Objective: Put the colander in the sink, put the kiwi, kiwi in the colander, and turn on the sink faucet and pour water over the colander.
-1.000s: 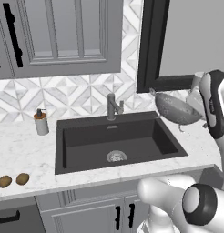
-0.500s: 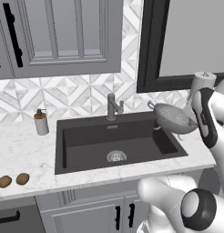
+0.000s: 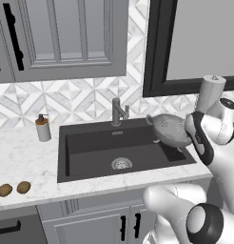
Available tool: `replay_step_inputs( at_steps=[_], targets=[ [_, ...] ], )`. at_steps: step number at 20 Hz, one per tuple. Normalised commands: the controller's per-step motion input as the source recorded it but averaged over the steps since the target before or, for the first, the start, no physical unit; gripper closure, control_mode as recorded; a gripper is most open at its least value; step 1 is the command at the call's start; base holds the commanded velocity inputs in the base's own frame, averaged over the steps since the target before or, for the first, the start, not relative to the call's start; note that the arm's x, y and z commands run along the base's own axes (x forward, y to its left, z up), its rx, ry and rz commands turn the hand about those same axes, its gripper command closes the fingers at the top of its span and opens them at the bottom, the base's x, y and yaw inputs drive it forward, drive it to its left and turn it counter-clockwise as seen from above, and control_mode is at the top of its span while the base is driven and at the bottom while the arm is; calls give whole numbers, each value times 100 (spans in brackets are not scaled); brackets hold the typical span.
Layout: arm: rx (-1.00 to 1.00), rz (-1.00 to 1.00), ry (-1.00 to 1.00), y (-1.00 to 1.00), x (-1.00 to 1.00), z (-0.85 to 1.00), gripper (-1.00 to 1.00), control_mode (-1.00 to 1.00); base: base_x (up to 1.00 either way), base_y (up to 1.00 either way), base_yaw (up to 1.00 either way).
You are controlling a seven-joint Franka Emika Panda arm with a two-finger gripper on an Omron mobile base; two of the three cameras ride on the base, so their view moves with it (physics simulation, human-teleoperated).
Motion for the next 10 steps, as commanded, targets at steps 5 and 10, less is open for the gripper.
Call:
replay_step_inputs(
  at_steps=[5,10],
  targets=[
    [0,20,12,-2,90,-13,100,-100,0,0,0],
    [0,21,15,-2,67,-17,100,-100,0,0,0]
  ],
)
